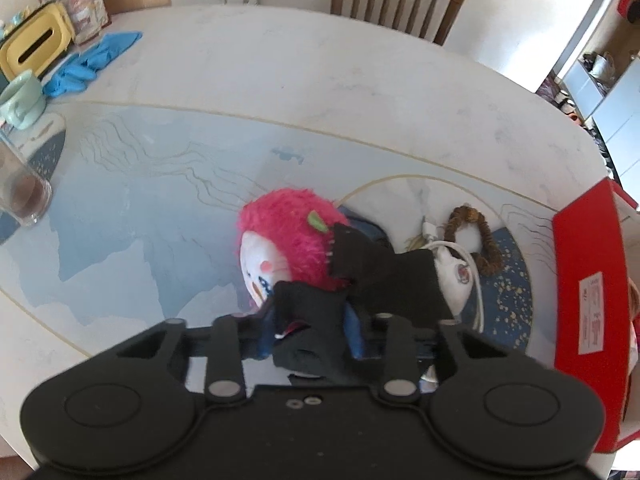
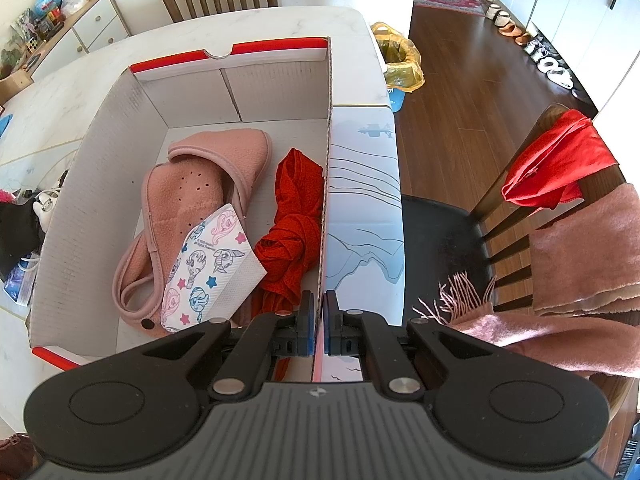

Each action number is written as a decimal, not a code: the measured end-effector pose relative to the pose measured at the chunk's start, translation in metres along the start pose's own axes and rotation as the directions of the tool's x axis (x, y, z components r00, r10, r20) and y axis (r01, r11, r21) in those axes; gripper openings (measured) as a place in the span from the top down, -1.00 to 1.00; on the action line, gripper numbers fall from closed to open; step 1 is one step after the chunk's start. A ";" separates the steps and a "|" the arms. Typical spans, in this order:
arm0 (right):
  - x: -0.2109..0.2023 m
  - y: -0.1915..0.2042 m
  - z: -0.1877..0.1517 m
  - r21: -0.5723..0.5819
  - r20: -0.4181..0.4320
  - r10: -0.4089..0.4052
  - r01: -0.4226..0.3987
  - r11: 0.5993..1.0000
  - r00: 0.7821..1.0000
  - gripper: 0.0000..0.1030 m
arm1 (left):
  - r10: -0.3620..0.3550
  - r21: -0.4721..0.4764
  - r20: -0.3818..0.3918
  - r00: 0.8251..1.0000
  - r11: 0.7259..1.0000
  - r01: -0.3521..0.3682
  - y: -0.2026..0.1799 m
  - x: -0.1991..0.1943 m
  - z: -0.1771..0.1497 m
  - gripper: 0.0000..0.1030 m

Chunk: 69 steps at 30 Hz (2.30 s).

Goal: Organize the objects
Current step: 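Move the left tool back to the pile toward the black cloth, then grasp the black cloth with the left tool and lift it, then lower the black cloth into the box onto the mask and open the left tool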

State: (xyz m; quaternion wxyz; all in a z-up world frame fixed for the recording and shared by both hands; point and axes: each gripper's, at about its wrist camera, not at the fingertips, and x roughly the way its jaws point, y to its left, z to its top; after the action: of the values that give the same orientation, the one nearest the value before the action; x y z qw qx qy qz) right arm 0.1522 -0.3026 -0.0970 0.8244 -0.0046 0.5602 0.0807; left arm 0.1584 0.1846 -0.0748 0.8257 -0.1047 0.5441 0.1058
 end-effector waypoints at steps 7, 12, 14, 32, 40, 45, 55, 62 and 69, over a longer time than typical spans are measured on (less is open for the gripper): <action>0.001 0.002 0.002 -0.005 -0.002 -0.002 0.002 1.000 1.000 0.94 | -0.041 0.044 0.045 0.998 0.998 0.039 -0.015 -0.019 -0.001 0.90; 0.001 0.002 0.002 -0.005 -0.002 -0.001 0.001 1.000 1.000 0.94 | -0.085 0.085 0.084 0.993 0.993 0.078 -0.033 -0.036 0.000 0.92; 0.001 0.002 0.002 -0.006 -0.002 -0.002 0.002 1.000 1.000 0.94 | -0.099 0.123 0.104 0.990 0.989 0.086 -0.044 -0.046 -0.001 0.92; 0.001 0.003 0.002 -0.007 -0.003 -0.001 0.001 1.000 1.000 0.94 | -0.406 0.355 0.147 0.902 0.873 0.334 -0.139 -0.129 0.005 0.93; 0.001 0.003 0.002 -0.007 -0.003 -0.001 0.001 1.000 1.000 0.94 | -0.490 0.466 0.090 0.867 0.790 0.398 -0.192 -0.136 0.007 0.93; 0.001 0.004 0.002 -0.006 -0.003 -0.001 0.001 1.000 1.000 0.94 | -0.515 0.566 0.029 0.856 0.715 0.411 -0.238 -0.131 -0.004 0.92; 0.002 0.005 0.003 -0.002 -0.003 0.004 -0.004 1.000 1.000 0.94 | -0.526 0.632 -0.122 0.842 0.613 0.474 -0.308 -0.092 -0.038 0.92; 0.002 0.004 0.004 -0.005 -0.002 0.004 -0.004 1.000 1.000 0.94 | -0.503 0.654 -0.215 0.837 0.562 0.506 -0.337 -0.064 -0.064 0.92; 0.002 0.004 0.003 -0.006 -0.001 0.002 -0.002 1.000 1.000 0.94 | -0.477 0.660 -0.243 0.845 0.557 0.504 -0.346 -0.037 -0.076 0.92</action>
State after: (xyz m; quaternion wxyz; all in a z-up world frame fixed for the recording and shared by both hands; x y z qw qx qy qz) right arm 0.1555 -0.2982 -0.0972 0.8240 -0.0065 0.5604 0.0832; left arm 0.1777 -0.1705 -0.0502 0.7876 0.0681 0.5060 -0.3450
